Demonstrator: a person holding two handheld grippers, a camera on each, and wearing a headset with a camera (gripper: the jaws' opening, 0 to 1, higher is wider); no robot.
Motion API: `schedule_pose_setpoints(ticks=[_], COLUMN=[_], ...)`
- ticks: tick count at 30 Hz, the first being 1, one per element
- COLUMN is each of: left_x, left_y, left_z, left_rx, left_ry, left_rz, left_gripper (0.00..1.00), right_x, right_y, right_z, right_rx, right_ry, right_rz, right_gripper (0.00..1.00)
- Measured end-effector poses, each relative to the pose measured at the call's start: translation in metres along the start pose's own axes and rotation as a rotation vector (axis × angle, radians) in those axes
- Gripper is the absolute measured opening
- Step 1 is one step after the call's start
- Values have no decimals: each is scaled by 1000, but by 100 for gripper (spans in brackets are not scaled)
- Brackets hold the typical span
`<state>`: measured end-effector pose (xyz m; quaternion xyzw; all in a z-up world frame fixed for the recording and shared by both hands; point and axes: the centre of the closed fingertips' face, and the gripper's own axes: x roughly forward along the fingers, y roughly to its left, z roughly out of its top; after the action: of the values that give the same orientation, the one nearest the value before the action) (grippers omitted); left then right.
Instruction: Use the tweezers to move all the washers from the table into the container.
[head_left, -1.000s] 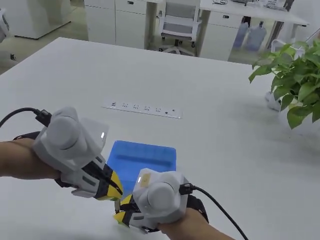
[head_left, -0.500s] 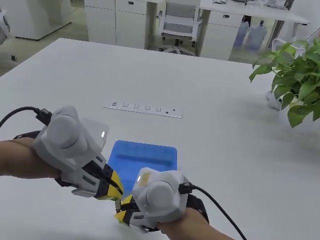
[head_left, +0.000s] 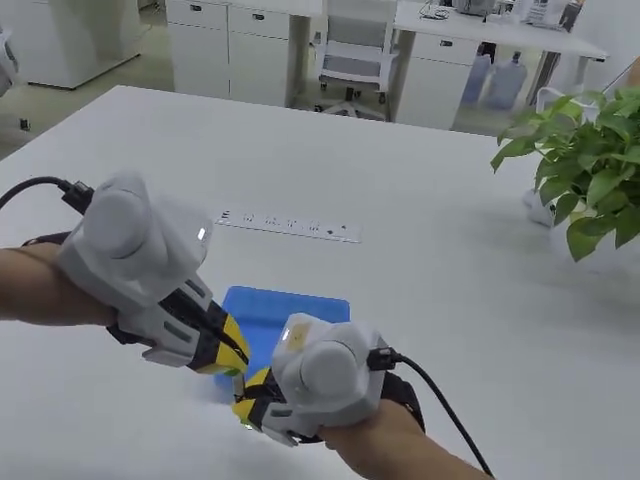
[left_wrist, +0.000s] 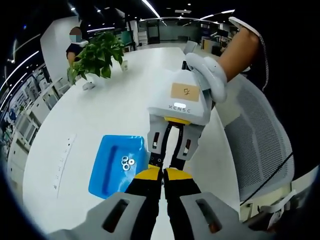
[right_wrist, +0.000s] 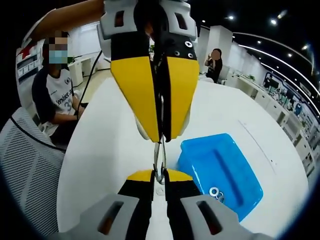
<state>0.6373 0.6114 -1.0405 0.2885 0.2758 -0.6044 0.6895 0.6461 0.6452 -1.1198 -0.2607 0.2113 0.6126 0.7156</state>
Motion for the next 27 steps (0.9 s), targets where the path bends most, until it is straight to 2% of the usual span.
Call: schedule_pose_setpoints(ticks=[6, 15, 27], left_x=[-7, -9, 0], left_y=[8, 23, 47], left_z=[13, 28, 40], left_rx=[21, 55, 79], left_ry=[-7, -8, -12], left_rz=[11, 17, 23], left_gripper=[5, 5, 5], right_x=[-11, -23, -31], right_y=[-12, -32, -62], right_z=[7, 13, 7], right_rx=[2, 8, -5], right_ry=[-8, -21, -5], right_rz=[-27, -61, -85], right_gripper=[9, 9, 9])
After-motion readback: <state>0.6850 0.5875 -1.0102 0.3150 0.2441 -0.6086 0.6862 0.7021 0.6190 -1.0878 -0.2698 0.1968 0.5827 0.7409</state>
